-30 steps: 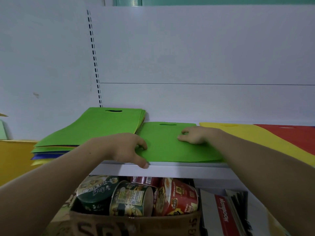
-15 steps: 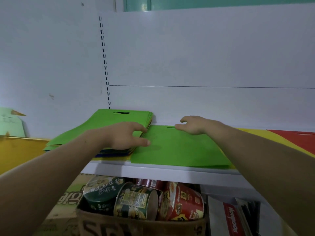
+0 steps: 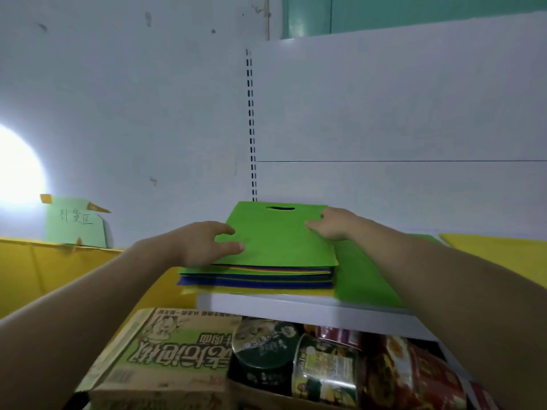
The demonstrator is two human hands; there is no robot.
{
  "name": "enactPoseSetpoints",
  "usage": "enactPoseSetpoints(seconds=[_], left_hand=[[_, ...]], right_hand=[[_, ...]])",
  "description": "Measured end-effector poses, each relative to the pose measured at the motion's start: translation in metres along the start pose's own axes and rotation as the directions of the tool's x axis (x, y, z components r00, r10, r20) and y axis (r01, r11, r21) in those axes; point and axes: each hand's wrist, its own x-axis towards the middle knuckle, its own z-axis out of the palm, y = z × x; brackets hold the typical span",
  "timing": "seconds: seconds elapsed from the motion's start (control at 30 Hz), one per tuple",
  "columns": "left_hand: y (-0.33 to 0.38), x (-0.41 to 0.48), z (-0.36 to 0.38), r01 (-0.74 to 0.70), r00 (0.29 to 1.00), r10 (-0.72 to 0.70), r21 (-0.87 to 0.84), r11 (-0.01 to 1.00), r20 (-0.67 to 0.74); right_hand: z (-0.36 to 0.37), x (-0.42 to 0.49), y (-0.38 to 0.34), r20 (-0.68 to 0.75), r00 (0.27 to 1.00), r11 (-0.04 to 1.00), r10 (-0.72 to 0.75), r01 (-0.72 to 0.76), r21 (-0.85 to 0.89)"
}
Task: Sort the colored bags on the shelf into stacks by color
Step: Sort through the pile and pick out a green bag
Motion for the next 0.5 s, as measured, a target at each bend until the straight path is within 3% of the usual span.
enactPoseSetpoints(seconds=[0.27,0.5], left_hand=[[-0.05,0.026,0.002,-0.006,0.998,0.012,-0.099,0.995,0.056],[-0.049,0.032,0.009,-0.038,0.991,0.054,-0.132,0.991,0.123]], right_hand=[[0.02,0.015,-0.023,-0.041,0.961,0.961,0.273,-0.274,-0.019],[0.016,0.014,-0.017,-0.194,0.921,0.938,0.338,-0.315,0.144]])
